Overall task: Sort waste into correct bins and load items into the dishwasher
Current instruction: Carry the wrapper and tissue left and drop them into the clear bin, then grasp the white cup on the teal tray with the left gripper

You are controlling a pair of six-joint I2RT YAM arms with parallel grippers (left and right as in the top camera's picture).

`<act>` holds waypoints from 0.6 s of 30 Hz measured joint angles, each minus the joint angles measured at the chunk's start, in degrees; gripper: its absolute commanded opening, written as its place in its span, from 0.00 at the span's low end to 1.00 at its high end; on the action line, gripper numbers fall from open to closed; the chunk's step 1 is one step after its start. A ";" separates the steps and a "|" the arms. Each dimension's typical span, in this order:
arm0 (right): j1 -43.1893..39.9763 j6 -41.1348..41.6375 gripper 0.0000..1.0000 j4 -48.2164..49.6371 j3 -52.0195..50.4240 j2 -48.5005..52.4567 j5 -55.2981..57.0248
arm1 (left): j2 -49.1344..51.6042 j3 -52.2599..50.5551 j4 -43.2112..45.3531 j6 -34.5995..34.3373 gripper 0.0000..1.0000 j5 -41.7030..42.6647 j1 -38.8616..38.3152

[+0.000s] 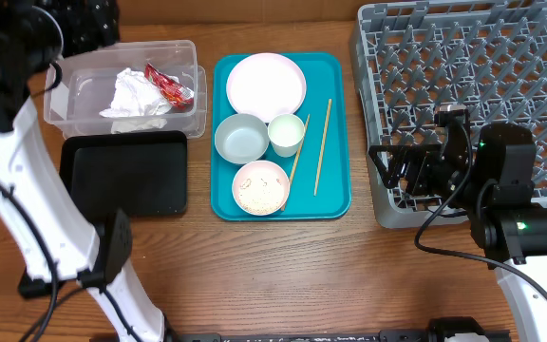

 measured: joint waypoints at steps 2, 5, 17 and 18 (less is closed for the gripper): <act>0.00 0.15 1.00 0.00 0.00 0.00 0.00 | -2.71 -4.94 0.07 0.00 0.81 1.62 -2.21; 0.00 0.20 1.00 0.00 0.00 0.00 0.02 | -4.48 -12.72 0.13 0.15 0.82 2.49 -5.49; 0.00 0.33 1.00 -0.04 0.00 0.00 0.00 | -1.25 -41.55 8.68 0.61 0.79 -0.68 -19.80; 0.00 0.37 1.00 -0.02 0.00 0.00 0.02 | -0.22 -43.10 11.17 0.98 0.79 -0.92 -20.72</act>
